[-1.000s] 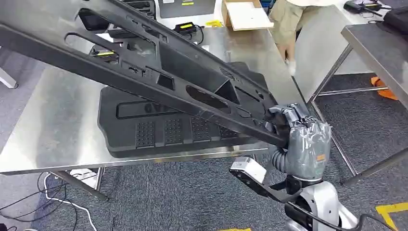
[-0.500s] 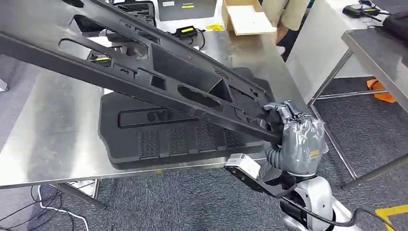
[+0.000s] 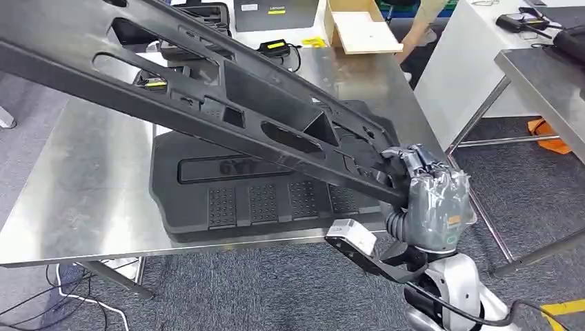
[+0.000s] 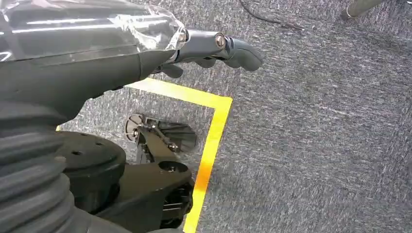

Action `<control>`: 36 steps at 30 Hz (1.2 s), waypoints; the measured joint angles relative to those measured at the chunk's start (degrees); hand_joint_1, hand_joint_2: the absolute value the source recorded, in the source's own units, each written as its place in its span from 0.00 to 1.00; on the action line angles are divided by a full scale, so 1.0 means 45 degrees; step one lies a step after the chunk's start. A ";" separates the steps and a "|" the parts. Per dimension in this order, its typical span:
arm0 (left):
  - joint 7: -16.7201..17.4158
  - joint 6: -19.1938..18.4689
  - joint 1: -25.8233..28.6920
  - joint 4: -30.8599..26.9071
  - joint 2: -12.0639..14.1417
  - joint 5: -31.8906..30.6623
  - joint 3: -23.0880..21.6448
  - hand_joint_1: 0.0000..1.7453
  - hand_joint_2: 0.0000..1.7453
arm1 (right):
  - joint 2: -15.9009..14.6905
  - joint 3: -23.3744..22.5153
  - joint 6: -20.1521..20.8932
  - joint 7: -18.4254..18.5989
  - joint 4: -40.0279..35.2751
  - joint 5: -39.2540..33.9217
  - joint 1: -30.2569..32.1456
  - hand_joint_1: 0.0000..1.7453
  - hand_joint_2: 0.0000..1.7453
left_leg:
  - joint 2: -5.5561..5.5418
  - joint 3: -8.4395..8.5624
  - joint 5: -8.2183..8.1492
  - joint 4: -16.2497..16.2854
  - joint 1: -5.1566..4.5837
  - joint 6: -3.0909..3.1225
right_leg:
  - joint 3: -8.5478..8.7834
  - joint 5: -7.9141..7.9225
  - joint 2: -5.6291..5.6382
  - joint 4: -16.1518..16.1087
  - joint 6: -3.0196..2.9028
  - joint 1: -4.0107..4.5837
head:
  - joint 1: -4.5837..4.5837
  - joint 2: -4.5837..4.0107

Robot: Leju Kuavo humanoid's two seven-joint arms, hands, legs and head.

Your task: Take the parts from the cabinet and place them on the table.

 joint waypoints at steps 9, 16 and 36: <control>0.0029 -0.0053 -0.0001 0.0000 0.0000 -0.0092 0.0000 0.00 1.00 | 0.0005 0.0000 -0.0034 0.0029 0.0068 -0.0014 0.0038 1.00 1.00 | -0.0005 0.0024 0.0006 0.0035 -0.0055 -0.0006 | 0.0003 0.0029 -0.0004 0.0011 0.0064 0.0004 | -0.0010 0.0000; 0.0024 -0.0053 -0.0026 0.0000 0.0000 -0.0160 0.0000 0.00 1.00 | 0.0000 0.0000 -0.0058 0.0029 0.0073 -0.0010 0.0047 1.00 1.00 | 0.0073 0.0255 0.0096 -0.0374 0.0105 0.0203 | -0.0718 -0.0825 -0.0006 0.1539 0.0216 -0.0050 | 0.0106 0.0000; 0.0223 0.0335 -0.0003 0.0005 0.0010 0.0029 0.0000 0.00 1.00 | 0.0000 0.0000 -0.0107 0.0049 0.0126 -0.0083 0.0216 1.00 1.00 | 0.0000 0.0632 -0.0276 -0.0317 0.0139 -0.0174 | -0.1209 0.0606 0.0025 0.0625 0.0008 -0.0071 | -0.0107 0.0000</control>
